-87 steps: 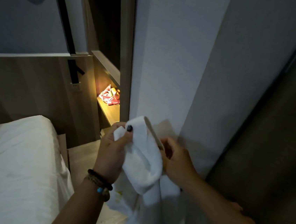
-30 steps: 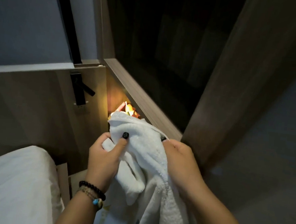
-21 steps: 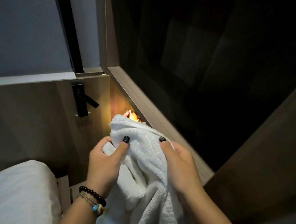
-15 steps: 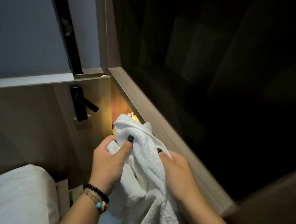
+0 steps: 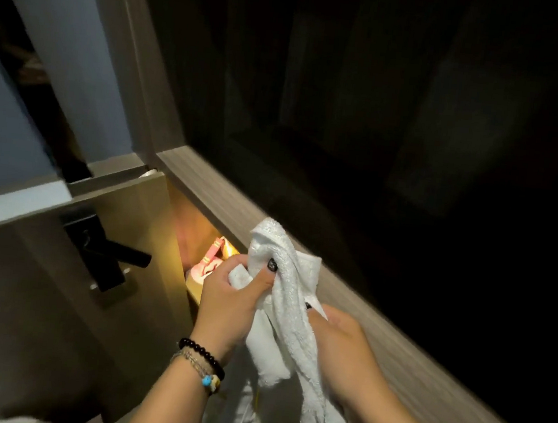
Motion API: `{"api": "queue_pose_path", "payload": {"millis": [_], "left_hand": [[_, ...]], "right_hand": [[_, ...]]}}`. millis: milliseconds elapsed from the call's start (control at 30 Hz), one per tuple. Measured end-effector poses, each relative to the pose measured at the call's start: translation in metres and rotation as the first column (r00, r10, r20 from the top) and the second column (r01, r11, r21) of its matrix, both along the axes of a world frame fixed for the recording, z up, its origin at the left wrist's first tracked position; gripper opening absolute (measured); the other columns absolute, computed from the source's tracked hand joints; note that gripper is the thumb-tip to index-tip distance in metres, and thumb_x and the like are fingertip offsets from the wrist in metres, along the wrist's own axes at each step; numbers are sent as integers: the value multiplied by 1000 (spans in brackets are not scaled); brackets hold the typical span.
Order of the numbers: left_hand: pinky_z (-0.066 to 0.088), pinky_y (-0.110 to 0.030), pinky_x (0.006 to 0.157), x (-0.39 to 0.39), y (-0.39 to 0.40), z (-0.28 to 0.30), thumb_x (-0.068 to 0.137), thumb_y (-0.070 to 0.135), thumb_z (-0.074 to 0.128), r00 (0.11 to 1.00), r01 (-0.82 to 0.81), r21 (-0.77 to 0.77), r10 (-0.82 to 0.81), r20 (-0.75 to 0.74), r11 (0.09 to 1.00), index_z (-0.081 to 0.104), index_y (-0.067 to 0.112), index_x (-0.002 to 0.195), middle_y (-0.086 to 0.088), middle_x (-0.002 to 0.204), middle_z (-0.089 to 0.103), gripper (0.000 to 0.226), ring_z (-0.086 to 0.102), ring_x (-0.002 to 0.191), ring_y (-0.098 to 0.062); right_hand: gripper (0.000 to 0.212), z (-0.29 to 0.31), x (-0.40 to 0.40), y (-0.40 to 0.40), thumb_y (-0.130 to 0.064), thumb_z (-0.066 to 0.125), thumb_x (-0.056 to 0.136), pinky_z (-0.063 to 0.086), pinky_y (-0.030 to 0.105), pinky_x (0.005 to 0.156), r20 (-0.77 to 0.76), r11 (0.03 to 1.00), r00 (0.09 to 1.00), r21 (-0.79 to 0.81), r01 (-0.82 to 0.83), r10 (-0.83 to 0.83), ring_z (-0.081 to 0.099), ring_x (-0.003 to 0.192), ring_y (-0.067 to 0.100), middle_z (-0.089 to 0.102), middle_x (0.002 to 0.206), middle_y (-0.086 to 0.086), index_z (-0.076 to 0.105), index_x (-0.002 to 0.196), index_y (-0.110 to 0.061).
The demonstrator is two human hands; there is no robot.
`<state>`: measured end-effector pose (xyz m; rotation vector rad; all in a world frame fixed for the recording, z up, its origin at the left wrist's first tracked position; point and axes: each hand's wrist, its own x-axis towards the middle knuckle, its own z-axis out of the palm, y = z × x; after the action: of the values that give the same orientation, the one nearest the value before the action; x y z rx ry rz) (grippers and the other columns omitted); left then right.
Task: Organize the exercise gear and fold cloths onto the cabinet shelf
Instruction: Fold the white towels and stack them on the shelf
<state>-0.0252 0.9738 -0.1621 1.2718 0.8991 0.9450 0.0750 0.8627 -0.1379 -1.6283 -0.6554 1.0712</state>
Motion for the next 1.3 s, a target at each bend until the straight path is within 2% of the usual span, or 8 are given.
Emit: {"api": "queue_pose_path", "payload": {"millis": [200,300,367,533,700,867,1100,1300], "left_hand": [[54,-25,65,-4,47,-4,80,31,72,931,363,32,-362,-47,931,70,25,82,-2,84,70,7,67,78,-15],[55,-34,67,-8,58,-6,70,44,73,875,483,30,-481,-50,875,69,27,81,-4,85,70,20,68,81,-22],[57,-36,66,-9,56,-11,67,44,75,879,475,49,-472,-61,879,68,27,79,-1,81,69,21,67,78,-21],[46,-13,51,-15,34,-46,78,32,73,934,355,135,-343,-103,925,62,34,81,21,80,65,12,63,72,3],[48,-22,54,-25,21,-101,81,31,71,925,377,139,-379,-16,916,62,46,81,21,80,66,17,63,70,3],[54,-37,68,-61,-3,-164,87,22,67,884,415,141,-435,173,899,70,36,81,6,82,73,15,68,79,-17],[53,-47,79,-135,-31,-211,89,15,65,843,434,134,-454,290,891,67,26,75,-1,81,69,18,63,81,-21],[52,-25,62,-168,-50,-211,88,3,61,805,445,116,-453,382,888,63,17,75,4,71,68,19,62,72,-12]], "right_hand": [[34,-4,-19,17,-23,48,94,26,33,62,168,976,962,3,219,-216,38,62,16,45,66,7,49,72,3],[34,-12,-31,16,-22,50,93,25,34,61,208,942,921,10,336,-331,36,59,15,43,62,4,46,67,-1],[35,-22,-40,13,-20,51,91,25,34,60,267,917,880,46,396,-393,34,58,14,40,59,0,42,60,-8],[36,-52,-53,7,-13,54,89,27,31,56,368,850,767,186,493,-526,35,54,9,40,53,-7,46,54,-13],[43,-105,-74,-8,-22,55,89,22,27,51,484,804,644,316,503,-593,25,50,4,30,48,-11,37,50,-25],[41,-167,-128,-31,-24,58,87,22,24,48,527,730,508,445,518,-681,27,49,4,30,49,-9,40,51,-23],[45,-206,-220,-50,-21,56,87,22,19,45,577,686,382,521,509,-722,29,45,7,32,43,-10,43,45,-31],[33,-196,-269,-56,-40,48,81,39,42,55,679,715,272,541,443,-682,42,56,18,40,52,-3,41,57,-19]]}}
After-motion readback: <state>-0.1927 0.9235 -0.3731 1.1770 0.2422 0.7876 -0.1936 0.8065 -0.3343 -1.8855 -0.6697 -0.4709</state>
